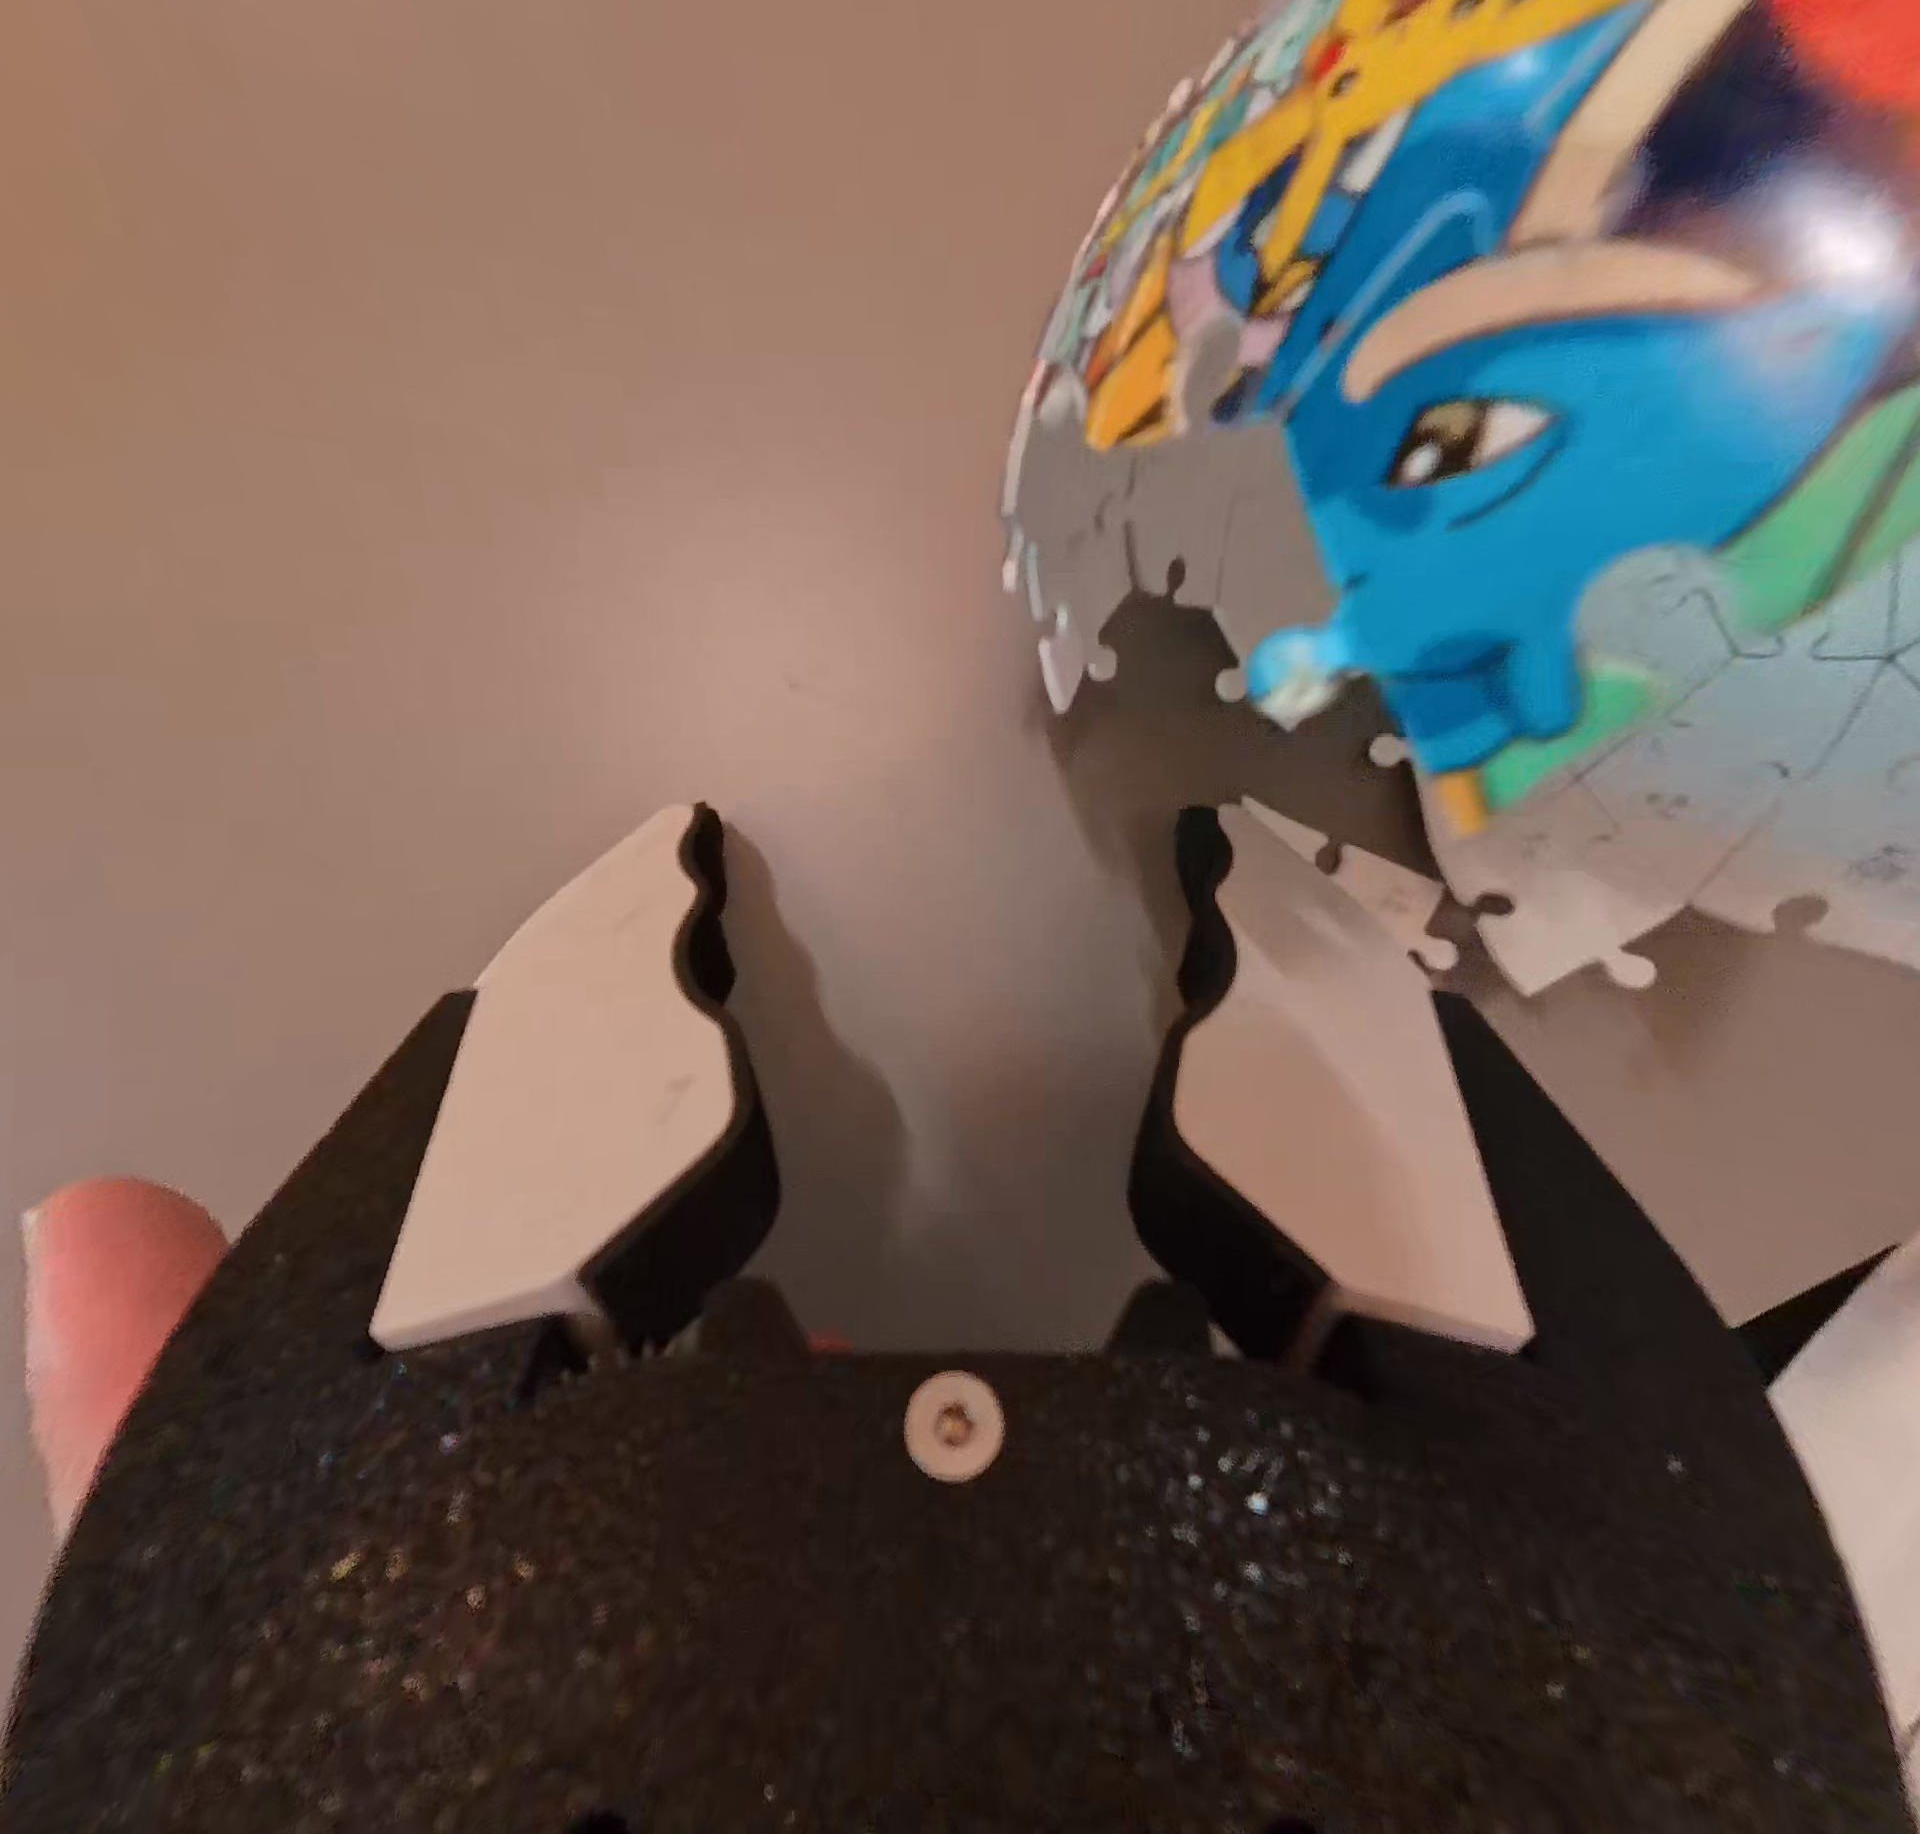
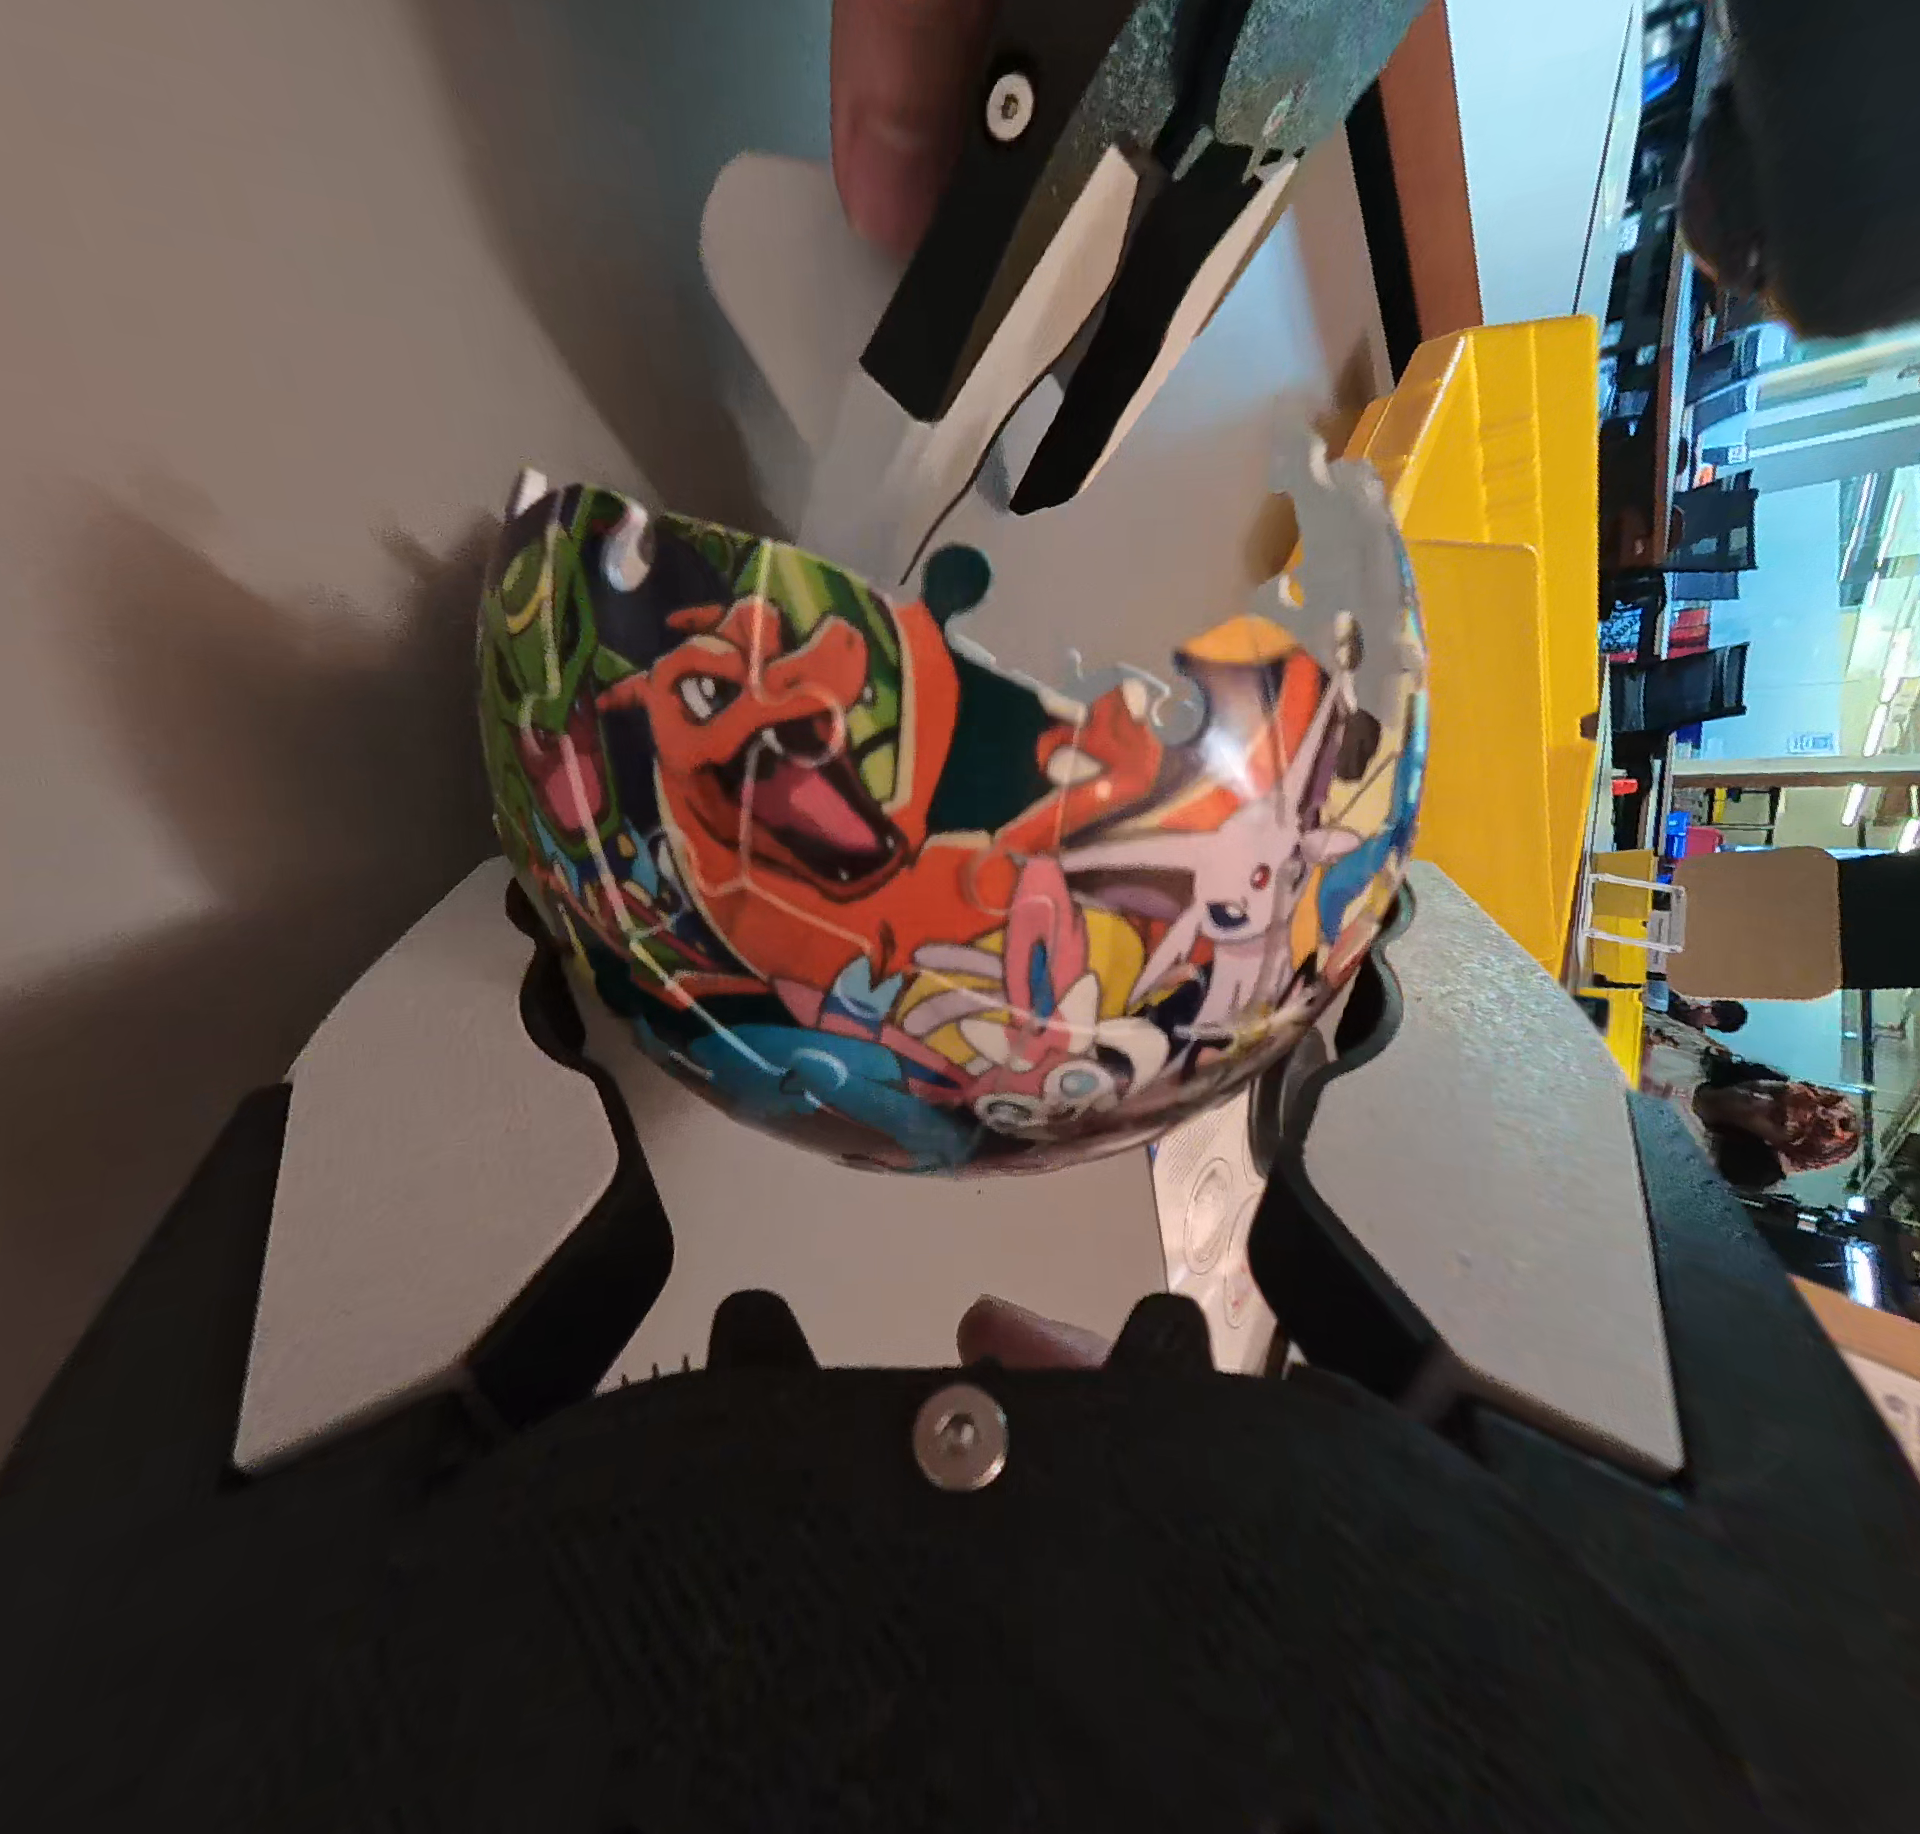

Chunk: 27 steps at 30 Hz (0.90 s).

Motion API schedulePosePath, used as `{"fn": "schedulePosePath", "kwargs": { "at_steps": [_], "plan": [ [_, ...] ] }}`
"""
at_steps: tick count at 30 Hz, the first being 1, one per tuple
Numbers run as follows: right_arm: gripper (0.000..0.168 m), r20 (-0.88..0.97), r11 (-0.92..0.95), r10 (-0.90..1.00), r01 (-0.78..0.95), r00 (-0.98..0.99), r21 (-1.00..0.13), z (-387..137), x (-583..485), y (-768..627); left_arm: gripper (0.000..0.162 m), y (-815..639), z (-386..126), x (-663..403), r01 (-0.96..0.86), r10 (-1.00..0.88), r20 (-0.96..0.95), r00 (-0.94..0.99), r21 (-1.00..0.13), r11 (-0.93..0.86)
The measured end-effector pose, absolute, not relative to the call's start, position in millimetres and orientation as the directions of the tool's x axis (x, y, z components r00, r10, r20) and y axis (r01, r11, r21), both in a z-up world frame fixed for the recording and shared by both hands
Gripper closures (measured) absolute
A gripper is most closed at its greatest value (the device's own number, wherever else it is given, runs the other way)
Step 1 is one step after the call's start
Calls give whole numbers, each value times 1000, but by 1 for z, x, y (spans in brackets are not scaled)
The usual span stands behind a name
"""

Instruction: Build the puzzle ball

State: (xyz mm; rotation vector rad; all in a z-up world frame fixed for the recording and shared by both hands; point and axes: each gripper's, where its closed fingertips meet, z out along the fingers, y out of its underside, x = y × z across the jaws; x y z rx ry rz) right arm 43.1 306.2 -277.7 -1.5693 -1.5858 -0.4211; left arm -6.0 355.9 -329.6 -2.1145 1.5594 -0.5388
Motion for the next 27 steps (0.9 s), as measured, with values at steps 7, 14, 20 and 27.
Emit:
{"fn": "schedulePosePath", "kwargs": {
  "at_steps": [7, 14, 20, 27],
  "plan": [
    [25, 762, 207, 645, 945, 63, -253, -280, 28, 305, 77, 354, -332, -11, -812, -961, -13, 277, -538, -226],
    [25, 743, 200, 665, 942, 70, -269, -281, 35, 306, 77, 353, -326, -7, -724, -930, 62, 363, -609, -323],
    [25, 737, 176, 661, 925, 142, -336, -281, 35, 306, 75, 344, -320, 4, -648, -919, 123, 374, -675, -354],
    [23, 666, 162, 710, 867, 230, -472, -278, 25, 299, 75, 345, -330, 11, -685, -926, 68, 371, -654, -323]
  ]
}}
